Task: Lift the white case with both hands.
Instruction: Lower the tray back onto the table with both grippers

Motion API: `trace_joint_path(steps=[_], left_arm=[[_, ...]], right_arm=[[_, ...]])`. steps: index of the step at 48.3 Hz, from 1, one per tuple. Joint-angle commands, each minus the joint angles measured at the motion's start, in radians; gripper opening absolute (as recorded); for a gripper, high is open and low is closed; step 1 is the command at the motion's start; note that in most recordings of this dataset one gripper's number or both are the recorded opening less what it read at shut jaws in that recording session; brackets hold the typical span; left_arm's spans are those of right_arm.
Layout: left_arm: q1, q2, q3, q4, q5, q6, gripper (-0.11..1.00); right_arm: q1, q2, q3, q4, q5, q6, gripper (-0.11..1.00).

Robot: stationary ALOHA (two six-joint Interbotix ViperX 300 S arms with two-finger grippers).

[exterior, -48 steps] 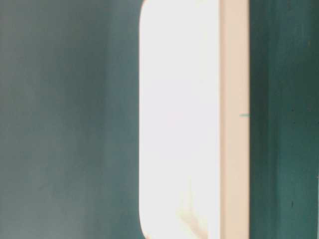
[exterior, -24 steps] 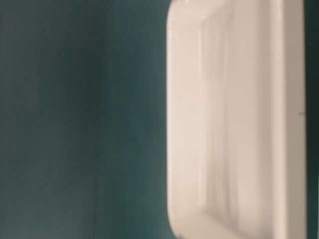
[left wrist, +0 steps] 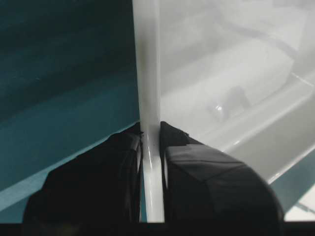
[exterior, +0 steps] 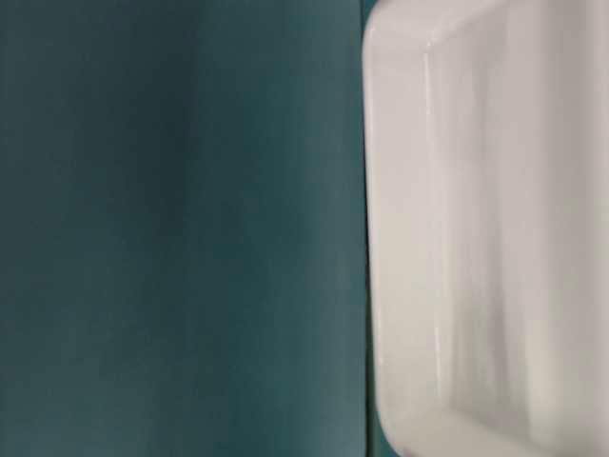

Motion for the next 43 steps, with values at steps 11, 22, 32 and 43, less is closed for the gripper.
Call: trace_joint_path(steps=[11,22,32,43], left_arm=[[0.015,0.066,0.038,0.003,0.008,0.005,0.06],[0.018,0.121,0.023,0.005,-0.048,0.006,0.06],[0.017,0.14,0.02,0.005,-0.046,0.006,0.06],[0.017,0.137,0.021,0.005,-0.046,0.006,0.05]], right_arm=[[0.0,0.087,0.023,0.0,0.006,-0.003,0.11],[0.0,0.133,0.021,0.003,0.0,-0.003,0.11],[0.0,0.14,0.02,0.003,-0.009,-0.003,0.11],[0.0,0.14,0.017,0.003,-0.038,-0.003,0.1]])
